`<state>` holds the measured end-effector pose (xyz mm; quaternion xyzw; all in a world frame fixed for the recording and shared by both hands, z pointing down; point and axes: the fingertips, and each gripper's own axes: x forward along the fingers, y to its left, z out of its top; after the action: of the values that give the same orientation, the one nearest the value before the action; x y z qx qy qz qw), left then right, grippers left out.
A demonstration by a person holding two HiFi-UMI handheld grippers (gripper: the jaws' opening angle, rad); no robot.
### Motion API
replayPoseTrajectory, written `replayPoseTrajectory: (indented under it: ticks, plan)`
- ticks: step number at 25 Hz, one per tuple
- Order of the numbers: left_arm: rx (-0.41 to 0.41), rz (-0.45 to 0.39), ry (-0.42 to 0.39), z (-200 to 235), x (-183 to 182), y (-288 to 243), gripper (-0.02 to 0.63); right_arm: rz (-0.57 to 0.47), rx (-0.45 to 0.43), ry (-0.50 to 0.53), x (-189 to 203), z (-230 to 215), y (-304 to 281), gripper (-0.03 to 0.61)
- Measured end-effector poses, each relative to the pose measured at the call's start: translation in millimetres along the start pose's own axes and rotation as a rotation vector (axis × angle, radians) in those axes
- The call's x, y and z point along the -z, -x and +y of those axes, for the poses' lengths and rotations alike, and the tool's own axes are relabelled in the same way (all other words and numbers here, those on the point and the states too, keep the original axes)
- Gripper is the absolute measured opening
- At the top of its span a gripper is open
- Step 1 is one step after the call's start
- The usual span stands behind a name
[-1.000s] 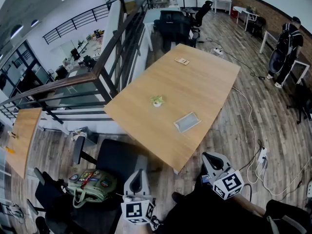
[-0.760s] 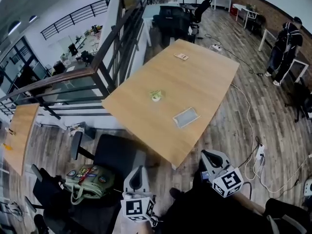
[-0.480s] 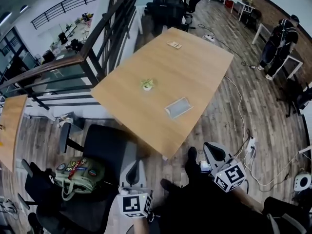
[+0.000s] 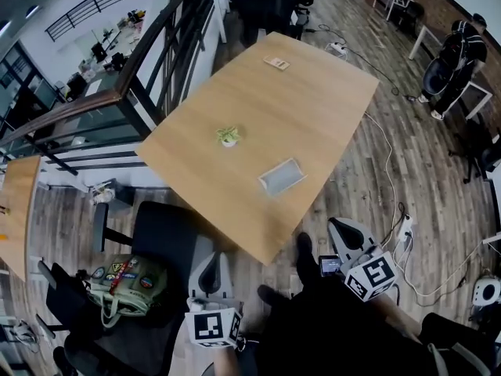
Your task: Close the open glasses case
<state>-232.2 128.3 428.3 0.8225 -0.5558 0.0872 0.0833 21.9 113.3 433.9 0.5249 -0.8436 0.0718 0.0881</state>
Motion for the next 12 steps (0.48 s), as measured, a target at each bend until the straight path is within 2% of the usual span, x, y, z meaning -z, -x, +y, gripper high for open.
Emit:
replayPoseTrajectory:
  ticks: [8,12]
  plan:
    - [-0.022,0.038,-0.052,-14,-28,-83,0.0,-0.018,-0.013,-0.091,-4,-79,-42,0.014]
    - [-0.048,0.056,-0.072,-30,-40,-130,0.0,-0.015,-0.058,-0.165,3,-123,-60,0.014]
